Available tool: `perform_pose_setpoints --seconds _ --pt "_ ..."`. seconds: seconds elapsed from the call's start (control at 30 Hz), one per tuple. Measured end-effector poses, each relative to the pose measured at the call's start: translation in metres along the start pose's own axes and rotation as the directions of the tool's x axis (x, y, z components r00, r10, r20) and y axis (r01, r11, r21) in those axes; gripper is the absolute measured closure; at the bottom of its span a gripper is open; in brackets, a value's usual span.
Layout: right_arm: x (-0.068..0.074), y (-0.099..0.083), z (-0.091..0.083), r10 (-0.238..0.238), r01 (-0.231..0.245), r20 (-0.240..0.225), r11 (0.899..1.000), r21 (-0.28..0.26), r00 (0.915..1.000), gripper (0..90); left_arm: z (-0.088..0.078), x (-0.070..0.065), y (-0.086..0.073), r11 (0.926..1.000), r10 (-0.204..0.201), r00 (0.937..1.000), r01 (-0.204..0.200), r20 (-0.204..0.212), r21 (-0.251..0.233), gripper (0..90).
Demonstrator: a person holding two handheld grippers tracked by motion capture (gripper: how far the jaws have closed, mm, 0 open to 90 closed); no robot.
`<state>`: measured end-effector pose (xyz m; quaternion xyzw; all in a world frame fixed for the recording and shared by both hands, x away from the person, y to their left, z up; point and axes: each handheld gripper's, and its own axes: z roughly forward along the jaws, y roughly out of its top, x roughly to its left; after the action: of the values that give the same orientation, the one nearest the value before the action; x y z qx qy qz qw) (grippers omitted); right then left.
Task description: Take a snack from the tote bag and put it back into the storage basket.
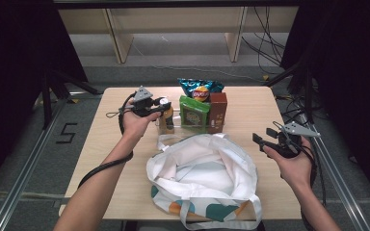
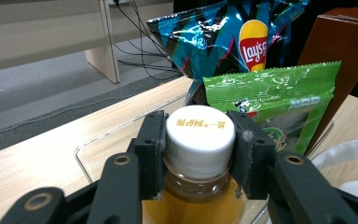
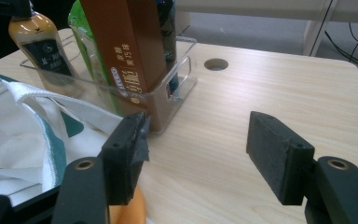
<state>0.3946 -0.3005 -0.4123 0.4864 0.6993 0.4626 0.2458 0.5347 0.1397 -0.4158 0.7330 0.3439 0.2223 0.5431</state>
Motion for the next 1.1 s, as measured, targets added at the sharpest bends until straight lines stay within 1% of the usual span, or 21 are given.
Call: perform_pose_setpoints --seconds 0.07,0.1,0.2,0.23,0.27,0.3,0.37,0.4,0.43,0.47,0.53,0.57,0.63,0.67,0.7,0.77,0.8,0.9,1.03,1.07,1.1 --pt "0.000 0.000 0.000 0.003 -0.003 -0.004 1.000 0.000 1.0000 39.1 0.000 0.000 0.000 1.0000 0.001 1.0000 -0.001 -0.001 0.001 58.8" --pt "-0.001 0.000 0.000 -0.009 0.009 -0.014 1.000 -0.001 0.9999 39.1 0.000 0.000 0.000 1.0000 0.001 1.0000 -0.001 0.000 0.002 58.9" --pt "-0.001 0.000 0.000 -0.014 0.014 -0.013 1.000 -0.001 0.9998 39.0 0.000 0.000 0.000 1.0000 -0.001 1.0000 0.001 -0.002 0.003 58.8" --pt "0.000 0.000 0.001 0.002 -0.002 -0.011 1.000 -0.010 0.9999 39.1 0.000 0.001 0.000 1.0000 -0.001 1.0000 0.001 -0.002 0.003 58.8" --pt "-0.001 0.000 0.001 -0.014 0.014 -0.010 1.000 -0.011 0.9999 39.0 0.000 0.002 0.000 1.0000 -0.006 1.0000 0.006 0.002 0.001 58.8" --pt "0.000 0.000 0.001 -0.005 0.005 -0.010 1.000 -0.010 0.9999 39.0 0.000 0.002 0.000 1.0000 -0.006 1.0000 0.006 0.002 0.001 58.7" --pt "-0.001 0.000 0.001 -0.013 0.013 -0.009 1.000 -0.012 0.9999 39.0 0.000 0.003 0.000 0.9999 -0.015 0.9999 0.015 0.001 0.004 58.7" --pt "-0.002 0.000 0.001 -0.030 0.030 0.005 0.999 -0.010 0.9995 39.0 0.000 0.004 0.000 0.9999 -0.016 0.9999 0.016 0.004 0.005 58.6" --pt "0.001 0.000 0.000 0.005 -0.005 -0.007 1.000 -0.010 1.0000 39.0 -0.001 0.003 0.000 0.9999 -0.015 0.9999 0.015 0.005 0.009 58.5" --pt "0.000 0.000 0.001 -0.009 0.009 0.003 1.000 -0.005 1.0000 39.0 -0.001 0.003 0.000 0.9999 -0.015 0.9999 0.015 0.005 0.009 58.4" --pt "0.001 0.000 0.000 0.003 -0.003 -0.006 1.000 -0.008 1.0000 39.0 -0.001 0.003 0.000 0.9998 -0.016 0.9999 0.016 0.002 0.013 58.1" --pt "0.000 0.000 0.001 -0.012 0.012 -0.006 1.000 -0.016 0.9999 38.9 0.000 0.003 0.001 0.9998 -0.013 0.9999 0.013 0.002 0.015 57.5" --pt "0.001 0.000 0.000 -0.004 0.004 -0.007 1.000 -0.017 1.0000 38.9 0.000 0.002 0.002 0.9998 -0.016 0.9999 0.016 -0.003 0.012 53.6" --pt "0.000 0.000 0.000 -0.027 0.028 0.009 1.000 -0.013 0.9996 38.9 0.000 0.001 0.003 0.9998 -0.012 0.9999 0.012 -0.005 0.013 51.7" --pt "0.000 0.000 0.001 -0.011 0.011 -0.005 1.000 -0.024 0.9999 38.9 0.000 0.001 0.003 0.9998 -0.012 0.9999 0.012 -0.005 0.013 50.3" --pt "0.000 0.000 0.001 -0.014 0.014 0.006 1.000 -0.014 0.9999 38.9 -0.001 0.000 0.004 0.9997 -0.001 0.9999 0.001 -0.014 0.025 45.1" --pt "0.001 0.000 0.000 0.008 -0.008 -0.008 1.000 -0.016 0.9999 38.9 -0.001 -0.001 0.005 0.9997 -0.001 0.9999 0.002 -0.015 0.025 42.4" --pt "0.000 0.000 0.000 -0.005 0.005 0.005 1.000 -0.011 1.0000 38.8 -0.004 -0.002 0.006 0.9995 -0.023 0.9993 0.024 -0.029 0.019 36.4" --pt "0.000 0.000 -0.001 -0.005 0.005 0.009 1.000 0.004 0.9999 38.8 -0.008 -0.004 0.007 0.9994 -0.024 0.9993 0.025 -0.028 0.023 32.8" --pt "0.000 0.000 0.000 -0.015 0.015 -0.005 1.000 -0.018 0.9999 38.8 -0.010 -0.005 0.008 0.9994 -0.033 0.9991 0.034 -0.025 0.011 31.0" --pt "0.000 0.000 0.000 -0.015 0.015 -0.005 1.000 -0.018 0.9999 38.8 -0.010 -0.005 0.008 0.9994 -0.033 0.9991 0.034 -0.025 0.011 30.2"
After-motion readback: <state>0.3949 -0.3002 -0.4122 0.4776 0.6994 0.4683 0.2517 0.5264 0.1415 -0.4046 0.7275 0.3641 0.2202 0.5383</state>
